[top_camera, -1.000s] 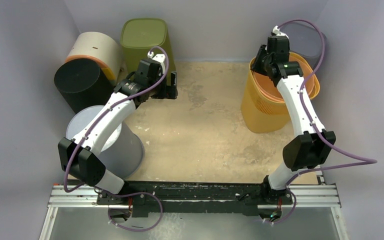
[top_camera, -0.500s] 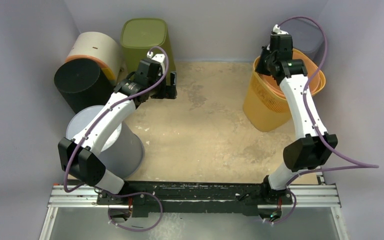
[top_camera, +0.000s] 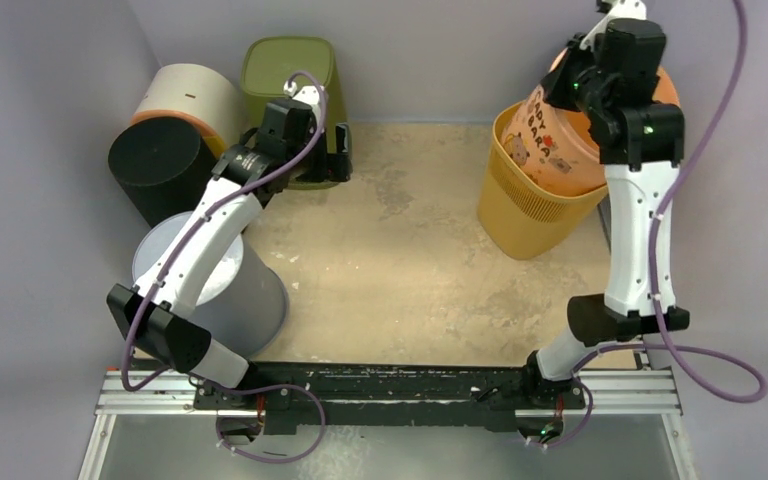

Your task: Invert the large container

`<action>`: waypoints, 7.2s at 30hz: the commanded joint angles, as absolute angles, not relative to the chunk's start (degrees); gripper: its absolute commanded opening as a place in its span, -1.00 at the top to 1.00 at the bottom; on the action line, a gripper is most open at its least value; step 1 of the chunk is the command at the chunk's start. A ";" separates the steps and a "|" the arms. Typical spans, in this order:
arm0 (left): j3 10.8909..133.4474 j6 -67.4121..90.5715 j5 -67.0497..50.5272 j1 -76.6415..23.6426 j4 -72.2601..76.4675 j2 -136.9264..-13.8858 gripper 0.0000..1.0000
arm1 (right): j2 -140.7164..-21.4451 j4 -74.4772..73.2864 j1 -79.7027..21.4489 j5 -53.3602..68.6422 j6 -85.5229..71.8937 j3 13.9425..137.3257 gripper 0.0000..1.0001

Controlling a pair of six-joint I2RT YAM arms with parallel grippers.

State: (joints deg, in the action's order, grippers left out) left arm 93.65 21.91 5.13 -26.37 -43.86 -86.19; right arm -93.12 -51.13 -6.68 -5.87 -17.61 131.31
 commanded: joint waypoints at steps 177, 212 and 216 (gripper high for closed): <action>107.30 30.90 14.92 -26.29 -39.49 -73.34 -0.79 | -124.78 8.07 -22.49 19.28 -26.60 118.98 -0.08; 93.87 32.51 8.70 -26.28 -32.70 -68.42 -0.79 | -98.32 -45.67 -18.50 -26.52 -5.27 113.37 -0.30; 93.43 32.65 9.04 -26.28 -33.04 -67.86 -0.79 | -98.80 -44.92 -18.14 -24.00 -5.83 112.45 -0.16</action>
State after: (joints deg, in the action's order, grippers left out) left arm 93.58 31.40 9.19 -26.37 -35.99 -69.91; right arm -100.36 -45.06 -18.57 -25.61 -4.38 112.71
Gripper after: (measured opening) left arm 0.892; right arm 0.600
